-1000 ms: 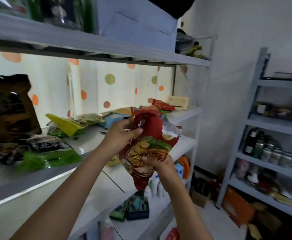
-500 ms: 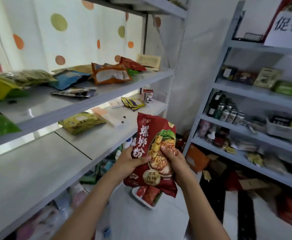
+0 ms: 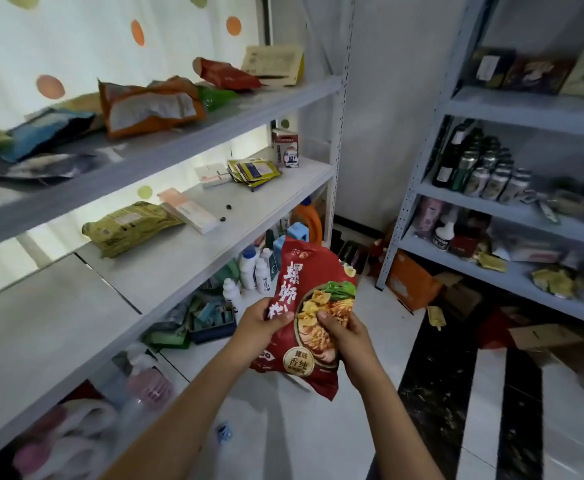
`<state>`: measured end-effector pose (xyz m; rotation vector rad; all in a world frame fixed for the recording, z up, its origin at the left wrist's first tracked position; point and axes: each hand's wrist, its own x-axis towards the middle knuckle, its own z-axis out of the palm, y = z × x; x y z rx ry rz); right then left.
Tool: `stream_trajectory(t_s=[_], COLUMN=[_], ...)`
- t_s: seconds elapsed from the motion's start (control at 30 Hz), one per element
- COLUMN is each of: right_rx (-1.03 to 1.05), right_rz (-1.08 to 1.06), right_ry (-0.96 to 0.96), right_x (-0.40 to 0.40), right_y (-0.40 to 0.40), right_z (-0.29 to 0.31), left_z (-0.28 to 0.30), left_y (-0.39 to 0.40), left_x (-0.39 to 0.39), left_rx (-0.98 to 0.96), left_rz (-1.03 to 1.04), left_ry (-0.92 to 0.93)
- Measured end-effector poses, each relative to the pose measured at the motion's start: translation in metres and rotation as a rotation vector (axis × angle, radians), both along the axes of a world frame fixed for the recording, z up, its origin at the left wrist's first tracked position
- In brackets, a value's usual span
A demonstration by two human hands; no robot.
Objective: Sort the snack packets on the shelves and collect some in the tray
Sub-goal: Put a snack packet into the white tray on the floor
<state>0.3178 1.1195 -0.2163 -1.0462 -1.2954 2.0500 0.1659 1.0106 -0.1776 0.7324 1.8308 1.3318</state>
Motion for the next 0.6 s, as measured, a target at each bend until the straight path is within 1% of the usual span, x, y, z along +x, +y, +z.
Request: stream_trajectory(t_s=[0.27,0.33,0.47,0.53,0.6], right_rx=[-0.063,-0.082,-0.144,-0.227,-0.281], right_rz=[-0.018,-0.036,-0.097,-0.128,-0.159], right_ry=[-0.124,-0.158,-0.244,-0.308,-0.379], right_x=[-0.009,-0.02,-0.05,-0.064,-0.078], right_y=[0.054,0.068,0.104,0.124,0.15], right_z=[-0.061,-0.075,-0.116,-0.138,-0.172], left_z=[-0.067,-0.081,-0.131,-0.162,-0.205], left_y=[0.064,0.081,0.125,0.15,0.181], left_x=[-0.015,-0.024,-0.05,-0.066,-0.087], left_rx=[-0.212,-0.229,-0.245,-0.302,-0.361], left_rz=[-0.038,-0.035,-0.005,0.002,-0.038], left_ry=[-0.024,-0.039,-0.136,-0.226,-0.307])
